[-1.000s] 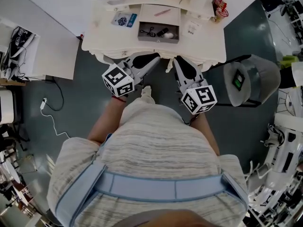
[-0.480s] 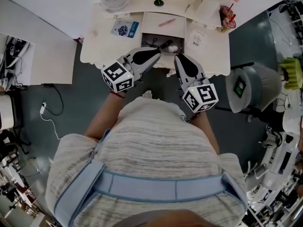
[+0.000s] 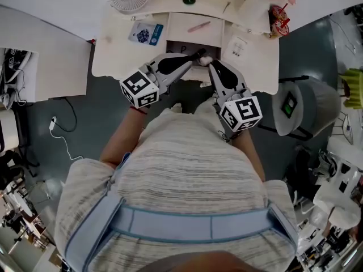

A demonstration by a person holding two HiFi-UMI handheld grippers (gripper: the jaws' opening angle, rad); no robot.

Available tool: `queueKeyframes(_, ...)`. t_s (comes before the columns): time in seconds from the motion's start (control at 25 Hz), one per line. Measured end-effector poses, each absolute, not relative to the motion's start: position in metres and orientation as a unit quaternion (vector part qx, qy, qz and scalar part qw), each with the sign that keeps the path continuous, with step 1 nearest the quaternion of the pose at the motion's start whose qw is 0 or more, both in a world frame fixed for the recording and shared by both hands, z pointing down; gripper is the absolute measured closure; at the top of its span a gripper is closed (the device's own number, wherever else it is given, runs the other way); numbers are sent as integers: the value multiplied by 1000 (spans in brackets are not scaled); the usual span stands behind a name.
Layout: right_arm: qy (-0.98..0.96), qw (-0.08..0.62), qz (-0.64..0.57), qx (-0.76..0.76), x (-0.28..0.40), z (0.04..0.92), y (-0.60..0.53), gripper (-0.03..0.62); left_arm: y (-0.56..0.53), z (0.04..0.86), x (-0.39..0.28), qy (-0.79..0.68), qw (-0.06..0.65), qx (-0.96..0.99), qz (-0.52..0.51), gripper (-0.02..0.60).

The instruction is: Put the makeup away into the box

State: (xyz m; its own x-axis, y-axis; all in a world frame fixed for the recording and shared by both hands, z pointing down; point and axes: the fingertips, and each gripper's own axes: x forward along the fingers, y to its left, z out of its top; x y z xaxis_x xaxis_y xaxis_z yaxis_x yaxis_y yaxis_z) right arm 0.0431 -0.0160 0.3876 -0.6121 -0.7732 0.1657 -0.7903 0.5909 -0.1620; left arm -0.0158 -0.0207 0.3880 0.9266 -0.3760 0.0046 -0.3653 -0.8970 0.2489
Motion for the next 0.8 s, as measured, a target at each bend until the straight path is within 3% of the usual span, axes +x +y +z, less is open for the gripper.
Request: queueKeyframes(0.8, -919, 58, 109, 375, 6, 405, -69, 583, -61, 415, -48, -254, 138, 957, -3, 565)
